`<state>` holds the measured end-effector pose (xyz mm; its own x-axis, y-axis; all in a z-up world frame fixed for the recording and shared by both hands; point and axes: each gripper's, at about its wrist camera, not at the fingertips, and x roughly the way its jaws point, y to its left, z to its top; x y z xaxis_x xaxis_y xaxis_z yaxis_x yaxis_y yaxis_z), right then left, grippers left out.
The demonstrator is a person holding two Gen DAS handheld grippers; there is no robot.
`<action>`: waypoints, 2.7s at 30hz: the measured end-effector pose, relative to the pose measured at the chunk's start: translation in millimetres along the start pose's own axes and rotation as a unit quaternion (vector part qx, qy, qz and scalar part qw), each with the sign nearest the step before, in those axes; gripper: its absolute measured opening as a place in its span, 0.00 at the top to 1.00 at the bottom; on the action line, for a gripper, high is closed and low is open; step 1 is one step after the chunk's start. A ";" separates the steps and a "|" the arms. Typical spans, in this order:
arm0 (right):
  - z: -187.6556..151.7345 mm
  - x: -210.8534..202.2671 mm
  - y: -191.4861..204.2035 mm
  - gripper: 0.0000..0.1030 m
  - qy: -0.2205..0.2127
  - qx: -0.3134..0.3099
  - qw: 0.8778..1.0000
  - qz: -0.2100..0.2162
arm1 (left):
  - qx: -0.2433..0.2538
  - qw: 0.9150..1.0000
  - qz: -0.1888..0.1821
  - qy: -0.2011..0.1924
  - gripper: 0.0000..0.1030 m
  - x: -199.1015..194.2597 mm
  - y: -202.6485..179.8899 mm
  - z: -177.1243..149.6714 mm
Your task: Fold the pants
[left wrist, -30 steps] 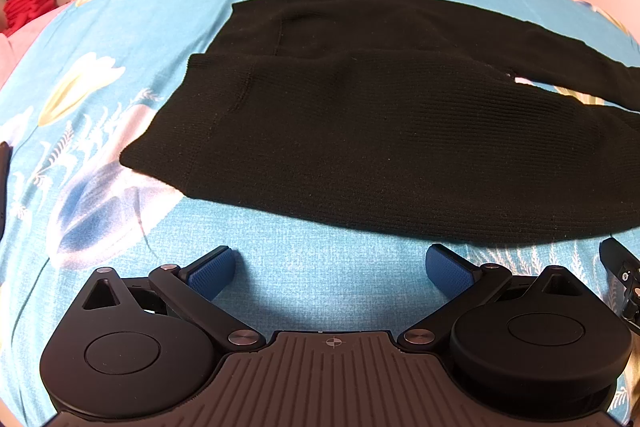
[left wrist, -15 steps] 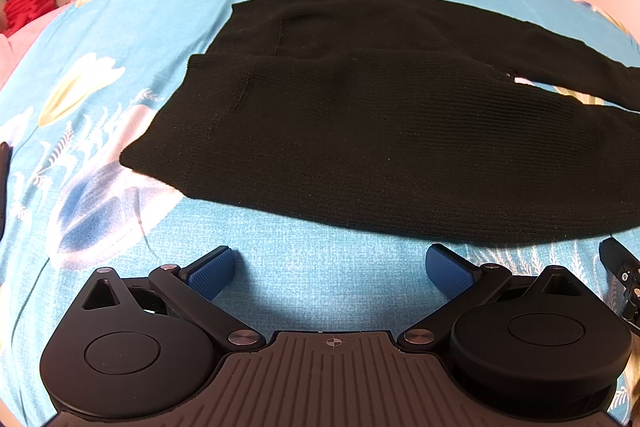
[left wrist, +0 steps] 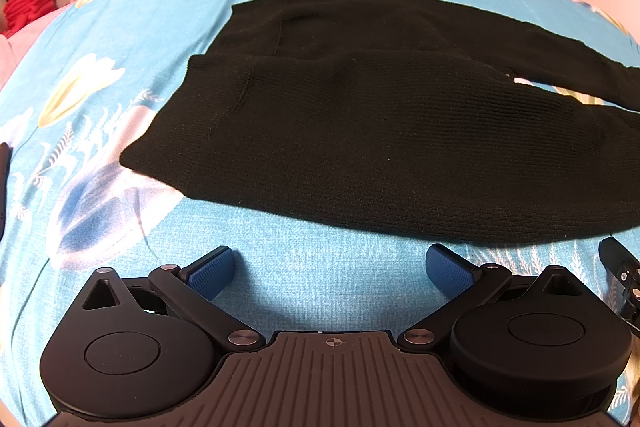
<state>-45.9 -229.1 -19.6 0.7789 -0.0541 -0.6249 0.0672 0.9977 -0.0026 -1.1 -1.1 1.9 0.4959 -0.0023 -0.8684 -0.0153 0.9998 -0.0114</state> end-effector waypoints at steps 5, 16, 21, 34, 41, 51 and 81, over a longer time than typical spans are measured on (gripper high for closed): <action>1.2 0.1 -1.0 0.00 -0.001 0.001 1.000 0.000 | 0.000 1.000 0.000 0.000 0.00 1.3 1.0 2.1; -0.5 0.3 -0.7 0.00 -0.003 0.000 1.000 -0.001 | 0.000 1.000 0.000 -0.001 0.00 0.9 0.9 3.1; -1.6 2.2 -0.4 0.00 -0.003 0.000 1.000 -0.004 | 0.000 1.000 0.000 -0.001 0.00 1.0 1.0 3.1; -1.7 5.3 -2.0 0.00 -0.004 0.001 1.000 -0.006 | 0.000 1.000 0.000 -0.001 0.00 0.9 1.0 2.7; -1.9 4.5 -1.3 0.00 -0.004 0.000 1.000 -0.006 | 0.000 1.000 0.000 -0.002 0.00 0.8 0.9 2.5; 4.2 3.3 -11.3 0.00 0.008 0.000 1.000 0.025 | 0.011 1.000 -0.015 -0.005 0.00 -2.7 4.5 2.3; 29.1 19.0 -257.9 0.23 -0.091 0.354 0.926 -0.092 | -0.011 0.997 -0.017 -0.071 0.00 27.9 28.4 35.3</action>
<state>-30.3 -488.6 -8.1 0.8021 -0.2906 -0.5217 0.5503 0.6989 0.4568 43.0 27.9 -5.2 0.6151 -0.0315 -0.7878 -0.0148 0.9986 -0.0515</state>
